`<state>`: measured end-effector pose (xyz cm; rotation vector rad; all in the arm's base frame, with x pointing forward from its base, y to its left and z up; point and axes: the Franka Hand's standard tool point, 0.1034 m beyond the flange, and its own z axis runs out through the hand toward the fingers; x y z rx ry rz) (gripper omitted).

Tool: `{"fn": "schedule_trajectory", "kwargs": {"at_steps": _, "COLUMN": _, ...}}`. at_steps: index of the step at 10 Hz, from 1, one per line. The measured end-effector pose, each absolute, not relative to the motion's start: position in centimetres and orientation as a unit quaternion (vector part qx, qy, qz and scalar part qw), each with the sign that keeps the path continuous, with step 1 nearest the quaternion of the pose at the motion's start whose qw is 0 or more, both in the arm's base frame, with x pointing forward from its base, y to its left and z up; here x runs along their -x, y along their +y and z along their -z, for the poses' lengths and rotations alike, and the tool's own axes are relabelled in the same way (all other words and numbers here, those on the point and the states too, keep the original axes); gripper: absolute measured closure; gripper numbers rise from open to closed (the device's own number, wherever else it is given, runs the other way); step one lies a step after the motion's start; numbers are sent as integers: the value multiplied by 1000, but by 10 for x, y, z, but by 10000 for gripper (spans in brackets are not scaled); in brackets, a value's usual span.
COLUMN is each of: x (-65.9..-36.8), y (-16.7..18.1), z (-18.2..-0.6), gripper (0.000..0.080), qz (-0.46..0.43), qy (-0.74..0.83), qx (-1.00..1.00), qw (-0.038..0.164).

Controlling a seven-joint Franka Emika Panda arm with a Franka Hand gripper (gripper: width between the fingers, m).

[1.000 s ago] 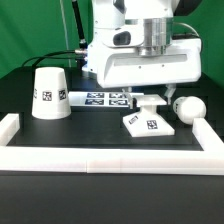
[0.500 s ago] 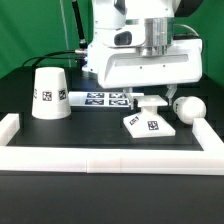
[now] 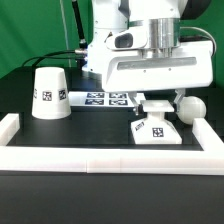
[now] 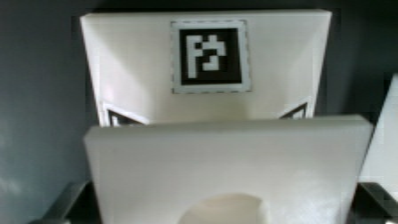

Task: Assemble lamp

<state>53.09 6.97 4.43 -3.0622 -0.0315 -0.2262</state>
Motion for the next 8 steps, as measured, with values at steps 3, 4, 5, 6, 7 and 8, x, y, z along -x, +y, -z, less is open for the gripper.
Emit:
{"fn": "schedule_trajectory", "kwargs": {"at_steps": 3, "x": -541, "y": 74, "z": -45, "gripper": 263, "qz": 88, "qy": -13, "qx": 995, "qw": 37}}
{"fn": "schedule_trajectory", "kwargs": {"at_steps": 4, "x": -541, "y": 74, "z": -45, "gripper": 263, "qz": 88, "qy": -14, "qx": 995, "qw": 37}}
{"fn": "schedule_trajectory", "kwargs": {"at_steps": 5, "x": -541, "y": 74, "z": -45, "gripper": 263, "qz": 88, "qy": -14, "qx": 995, "qw": 37}}
{"fn": "schedule_trajectory", "kwargs": {"at_steps": 6, "x": -544, "y": 74, "z": -44, "gripper": 263, "qz": 94, "qy": -12, "qx": 995, "qw": 37}}
{"fn": "schedule_trajectory", "kwargs": {"at_steps": 7, "x": -556, "y": 75, "z": -44, "gripper": 263, "qz": 101, "qy": -11, "qx": 994, "qw": 38}}
{"fn": "schedule_trajectory", "kwargs": {"at_steps": 8, "x": -575, "y": 80, "z": -45, "gripper": 263, "qz": 112, "qy": -12, "qx": 993, "qw": 42}}
